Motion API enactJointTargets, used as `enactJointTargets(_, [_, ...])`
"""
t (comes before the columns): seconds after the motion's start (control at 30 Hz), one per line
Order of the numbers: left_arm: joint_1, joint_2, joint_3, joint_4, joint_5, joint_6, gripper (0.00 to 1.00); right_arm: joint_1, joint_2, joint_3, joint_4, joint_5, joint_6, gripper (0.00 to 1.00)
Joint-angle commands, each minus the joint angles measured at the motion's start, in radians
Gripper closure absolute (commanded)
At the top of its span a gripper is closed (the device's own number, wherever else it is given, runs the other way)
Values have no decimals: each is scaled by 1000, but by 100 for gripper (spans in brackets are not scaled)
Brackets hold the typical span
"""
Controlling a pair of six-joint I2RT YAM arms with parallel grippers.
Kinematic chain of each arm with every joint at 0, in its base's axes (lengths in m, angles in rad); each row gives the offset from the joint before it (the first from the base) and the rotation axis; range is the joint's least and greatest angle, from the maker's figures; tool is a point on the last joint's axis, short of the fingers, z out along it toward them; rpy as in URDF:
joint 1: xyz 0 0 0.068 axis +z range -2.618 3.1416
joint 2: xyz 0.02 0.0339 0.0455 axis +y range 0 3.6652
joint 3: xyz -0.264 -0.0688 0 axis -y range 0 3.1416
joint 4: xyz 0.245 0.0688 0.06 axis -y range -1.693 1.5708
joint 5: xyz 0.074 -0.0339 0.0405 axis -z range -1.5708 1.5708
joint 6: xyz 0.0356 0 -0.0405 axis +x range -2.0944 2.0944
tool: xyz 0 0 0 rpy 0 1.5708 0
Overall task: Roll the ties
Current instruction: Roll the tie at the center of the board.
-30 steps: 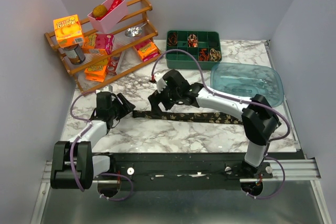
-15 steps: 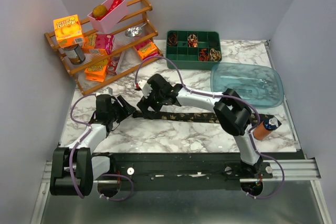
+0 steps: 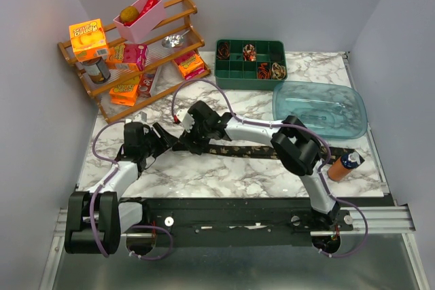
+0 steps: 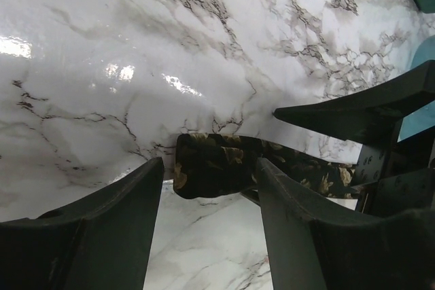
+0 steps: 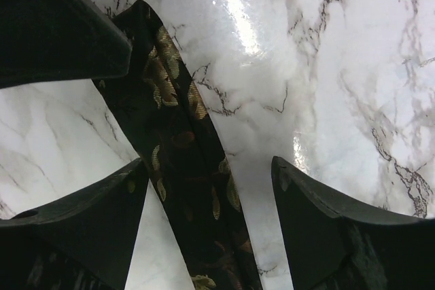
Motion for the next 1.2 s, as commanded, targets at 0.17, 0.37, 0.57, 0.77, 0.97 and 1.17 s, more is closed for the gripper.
enactJointTargets(0.17, [5, 37, -36, 107, 60, -2, 34, 18, 43, -51, -12, -9, -9, 46])
enactJointTargets(0.37, [5, 74, -30, 132, 48, 6, 34, 21, 31, -67, -6, -32, -8, 60])
enactJointTargets(0.57, [5, 118, -7, 141, 45, 16, 35, 22, 14, -94, 0, -41, -8, 63])
enactJointTargets(0.77, [5, 141, -5, 152, 33, 25, 36, 21, -2, -117, 5, -65, -15, 63])
enactJointTargets(0.97, [5, 140, 39, 97, -19, 81, 36, 21, 1, -122, 2, -79, -23, 59])
enactJointTargets(1.17, [5, 128, 32, 104, -13, 98, 39, 21, 3, -128, -1, -87, -34, 58])
